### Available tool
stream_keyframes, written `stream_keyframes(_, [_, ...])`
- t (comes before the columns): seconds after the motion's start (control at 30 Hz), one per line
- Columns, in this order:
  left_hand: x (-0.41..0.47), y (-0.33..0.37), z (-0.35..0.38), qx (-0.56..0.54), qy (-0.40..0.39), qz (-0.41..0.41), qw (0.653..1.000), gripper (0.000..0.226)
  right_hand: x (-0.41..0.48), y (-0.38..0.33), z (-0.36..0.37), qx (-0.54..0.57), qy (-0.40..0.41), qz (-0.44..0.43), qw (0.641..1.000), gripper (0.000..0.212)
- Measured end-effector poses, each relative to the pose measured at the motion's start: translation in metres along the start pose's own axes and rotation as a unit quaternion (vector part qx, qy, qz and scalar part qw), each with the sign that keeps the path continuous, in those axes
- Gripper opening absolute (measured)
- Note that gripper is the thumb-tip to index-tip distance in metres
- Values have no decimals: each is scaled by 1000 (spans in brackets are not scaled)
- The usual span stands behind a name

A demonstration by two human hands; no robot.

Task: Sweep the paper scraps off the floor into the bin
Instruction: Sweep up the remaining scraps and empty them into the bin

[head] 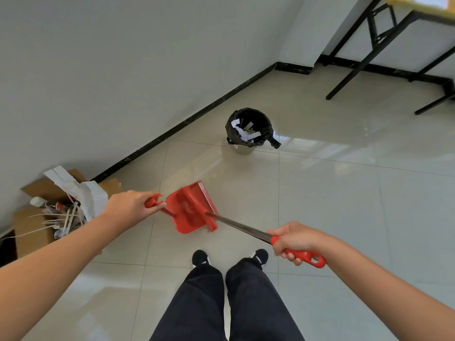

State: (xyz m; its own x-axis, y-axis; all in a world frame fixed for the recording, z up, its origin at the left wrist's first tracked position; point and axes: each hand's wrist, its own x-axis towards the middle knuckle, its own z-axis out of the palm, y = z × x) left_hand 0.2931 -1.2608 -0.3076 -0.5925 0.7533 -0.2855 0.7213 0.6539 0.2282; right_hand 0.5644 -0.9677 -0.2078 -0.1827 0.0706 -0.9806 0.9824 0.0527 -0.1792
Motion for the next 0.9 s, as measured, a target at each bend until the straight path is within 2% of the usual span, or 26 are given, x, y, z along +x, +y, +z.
stream_keyframes(0.17, [-34,-11,-12,-69,10,-96,993,37,18,-11,4,-118,77,-32,990,45])
stream_keyframes(0.37, [-67,-16,-20,-93,11,-156,983,44,50,-56,12,-131,167,-46,976,19])
stream_keyframes(0.53, [-75,-13,-9,-86,9,-225,970,44,94,-99,31,-149,210,-93,962,18])
stream_keyframes(0.63, [-81,-8,6,-88,36,-249,964,37,126,-123,42,-131,199,-86,967,18])
stream_keyframes(0.73, [-79,-1,18,-101,23,-292,951,38,151,-133,53,-145,169,-79,972,18])
stream_keyframes(0.9, [-80,13,37,-121,36,-330,935,43,167,-97,80,-148,129,-79,977,21])
